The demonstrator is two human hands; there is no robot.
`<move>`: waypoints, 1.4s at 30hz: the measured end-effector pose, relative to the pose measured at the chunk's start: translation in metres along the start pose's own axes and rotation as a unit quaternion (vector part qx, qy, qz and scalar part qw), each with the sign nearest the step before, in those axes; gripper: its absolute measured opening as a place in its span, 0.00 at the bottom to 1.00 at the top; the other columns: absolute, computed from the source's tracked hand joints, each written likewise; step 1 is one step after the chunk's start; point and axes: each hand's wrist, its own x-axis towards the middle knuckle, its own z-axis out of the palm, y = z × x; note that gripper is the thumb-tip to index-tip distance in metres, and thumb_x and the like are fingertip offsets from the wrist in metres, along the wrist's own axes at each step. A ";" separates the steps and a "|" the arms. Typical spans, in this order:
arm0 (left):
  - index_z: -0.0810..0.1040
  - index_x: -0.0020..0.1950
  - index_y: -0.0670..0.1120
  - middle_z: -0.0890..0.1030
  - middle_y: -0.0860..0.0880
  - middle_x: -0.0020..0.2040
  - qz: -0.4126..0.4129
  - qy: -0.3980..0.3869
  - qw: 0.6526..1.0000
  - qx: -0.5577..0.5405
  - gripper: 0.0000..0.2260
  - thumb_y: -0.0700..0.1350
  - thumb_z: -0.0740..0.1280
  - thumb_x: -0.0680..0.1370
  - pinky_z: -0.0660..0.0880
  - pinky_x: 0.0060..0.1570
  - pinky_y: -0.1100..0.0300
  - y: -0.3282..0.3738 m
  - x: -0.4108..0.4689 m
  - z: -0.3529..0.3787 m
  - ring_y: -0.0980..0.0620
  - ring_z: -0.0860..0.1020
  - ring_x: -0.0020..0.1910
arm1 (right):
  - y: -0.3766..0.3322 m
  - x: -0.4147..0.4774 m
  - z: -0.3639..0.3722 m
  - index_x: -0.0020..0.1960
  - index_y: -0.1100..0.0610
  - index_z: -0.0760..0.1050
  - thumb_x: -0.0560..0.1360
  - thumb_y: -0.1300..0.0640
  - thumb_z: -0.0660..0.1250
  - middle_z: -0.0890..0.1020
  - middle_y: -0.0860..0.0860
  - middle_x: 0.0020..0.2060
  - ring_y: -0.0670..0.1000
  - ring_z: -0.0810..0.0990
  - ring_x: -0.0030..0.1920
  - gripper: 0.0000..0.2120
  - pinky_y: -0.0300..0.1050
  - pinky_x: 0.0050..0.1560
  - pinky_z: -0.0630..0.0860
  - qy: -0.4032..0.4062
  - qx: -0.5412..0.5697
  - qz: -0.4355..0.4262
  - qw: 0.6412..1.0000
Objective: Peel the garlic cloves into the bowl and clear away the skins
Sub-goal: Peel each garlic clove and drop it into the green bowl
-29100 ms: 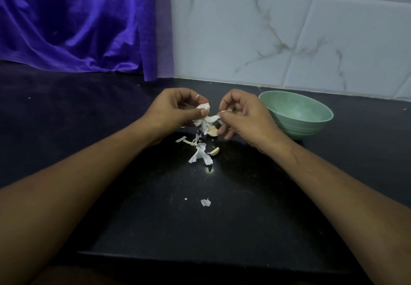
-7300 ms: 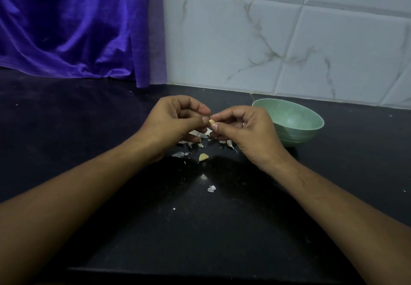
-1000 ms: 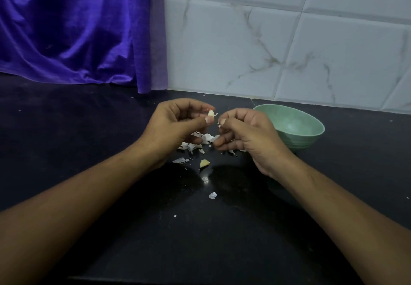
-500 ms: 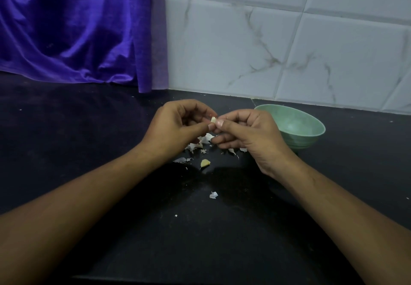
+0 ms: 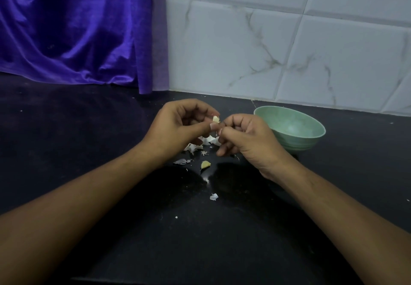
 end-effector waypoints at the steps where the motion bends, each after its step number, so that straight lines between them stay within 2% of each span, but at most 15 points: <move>1: 0.84 0.54 0.42 0.86 0.41 0.44 -0.008 -0.004 1.000 -0.016 0.07 0.37 0.76 0.76 0.82 0.40 0.51 0.000 0.000 0.000 0.43 0.81 0.41 | 0.001 0.000 0.000 0.49 0.68 0.79 0.80 0.65 0.67 0.82 0.54 0.35 0.53 0.83 0.31 0.05 0.41 0.33 0.78 0.004 -0.006 0.001 1.000; 5: 0.83 0.55 0.41 0.85 0.46 0.45 -0.046 -0.025 0.997 -0.061 0.09 0.40 0.74 0.76 0.82 0.38 0.55 0.003 -0.002 0.002 0.47 0.80 0.41 | -0.001 0.000 -0.001 0.51 0.62 0.82 0.84 0.54 0.66 0.84 0.51 0.38 0.54 0.85 0.35 0.12 0.49 0.39 0.82 0.024 -0.014 -0.017 0.999; 9: 0.84 0.55 0.44 0.84 0.48 0.45 -0.058 -0.023 0.996 -0.064 0.06 0.39 0.73 0.79 0.83 0.39 0.55 0.001 -0.001 0.001 0.49 0.81 0.42 | -0.005 -0.002 -0.006 0.50 0.61 0.82 0.79 0.60 0.72 0.86 0.54 0.42 0.57 0.86 0.39 0.04 0.57 0.46 0.85 0.038 0.043 -0.022 0.998; 15: 0.81 0.58 0.42 0.84 0.46 0.44 -0.065 -0.017 0.995 -0.068 0.10 0.38 0.74 0.77 0.83 0.39 0.55 0.002 -0.001 -0.001 0.48 0.82 0.42 | -0.008 -0.005 -0.005 0.54 0.64 0.83 0.79 0.61 0.71 0.88 0.57 0.46 0.54 0.87 0.39 0.07 0.45 0.40 0.85 0.004 0.099 -0.001 0.995; 19: 0.82 0.54 0.41 0.84 0.45 0.44 -0.064 -0.018 0.996 -0.063 0.08 0.39 0.75 0.76 0.83 0.39 0.55 0.002 -0.001 -0.002 0.49 0.83 0.41 | -0.008 -0.004 -0.007 0.53 0.61 0.83 0.78 0.62 0.72 0.88 0.56 0.47 0.53 0.87 0.40 0.05 0.46 0.43 0.85 -0.013 0.103 -0.004 0.995; 24: 0.84 0.54 0.42 0.86 0.45 0.44 -0.043 -0.017 0.998 -0.035 0.08 0.40 0.76 0.75 0.82 0.39 0.55 0.002 -0.002 -0.001 0.47 0.82 0.42 | -0.007 -0.004 -0.008 0.52 0.64 0.83 0.77 0.63 0.73 0.88 0.56 0.44 0.54 0.87 0.39 0.05 0.46 0.42 0.86 0.005 0.080 -0.020 0.997; 27: 0.85 0.52 0.44 0.87 0.46 0.44 -0.019 -0.011 1.000 0.008 0.09 0.43 0.78 0.73 0.82 0.41 0.50 0.000 -0.002 0.000 0.45 0.83 0.41 | -0.007 -0.004 -0.007 0.50 0.64 0.82 0.78 0.65 0.72 0.88 0.58 0.42 0.54 0.87 0.38 0.03 0.45 0.41 0.85 0.010 0.081 -0.019 0.996; 32: 0.85 0.49 0.45 0.87 0.45 0.43 0.000 0.005 0.998 0.060 0.06 0.42 0.79 0.74 0.82 0.44 0.40 -0.002 -0.002 -0.003 0.33 0.83 0.44 | -0.007 -0.004 -0.006 0.52 0.67 0.82 0.78 0.65 0.72 0.88 0.59 0.44 0.55 0.87 0.40 0.05 0.45 0.42 0.86 0.004 0.075 -0.017 0.997; 36: 0.86 0.48 0.47 0.87 0.47 0.42 0.009 0.009 0.997 0.082 0.06 0.43 0.80 0.73 0.82 0.43 0.37 -0.003 -0.002 -0.002 0.34 0.83 0.42 | -0.008 -0.004 -0.004 0.49 0.67 0.82 0.78 0.66 0.71 0.87 0.60 0.40 0.56 0.87 0.39 0.03 0.45 0.41 0.86 0.019 0.075 -0.015 0.997; 42: 0.88 0.47 0.49 0.87 0.51 0.41 0.027 0.018 0.993 0.115 0.04 0.43 0.79 0.74 0.83 0.43 0.41 -0.003 -0.003 -0.001 0.43 0.85 0.40 | -0.007 -0.005 -0.004 0.49 0.68 0.82 0.78 0.66 0.72 0.87 0.59 0.39 0.55 0.87 0.38 0.04 0.45 0.40 0.85 0.024 0.051 -0.032 0.998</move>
